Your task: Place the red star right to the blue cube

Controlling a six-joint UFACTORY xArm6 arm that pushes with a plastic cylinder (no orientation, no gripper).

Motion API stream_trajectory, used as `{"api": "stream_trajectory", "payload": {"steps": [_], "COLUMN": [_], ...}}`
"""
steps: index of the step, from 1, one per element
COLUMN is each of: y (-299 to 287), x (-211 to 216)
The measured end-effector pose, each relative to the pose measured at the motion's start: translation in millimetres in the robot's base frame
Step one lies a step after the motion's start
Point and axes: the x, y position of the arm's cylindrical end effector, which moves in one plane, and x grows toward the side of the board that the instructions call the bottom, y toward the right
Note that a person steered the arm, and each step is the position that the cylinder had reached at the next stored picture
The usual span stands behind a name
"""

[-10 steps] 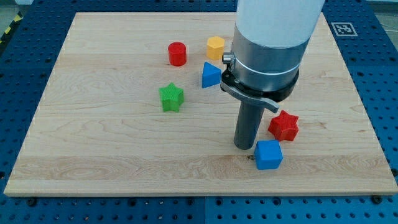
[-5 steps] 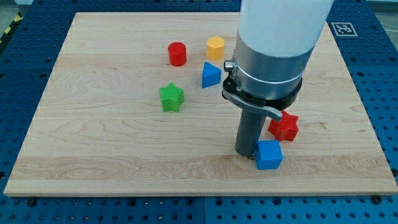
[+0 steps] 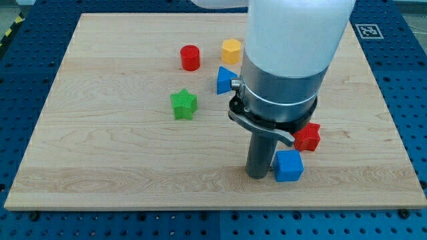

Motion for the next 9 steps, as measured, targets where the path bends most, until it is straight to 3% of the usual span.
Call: {"api": "stream_trajectory", "payload": {"steps": [3,9], "y": [0.0,48.2], "x": [-46.8,-39.8]}}
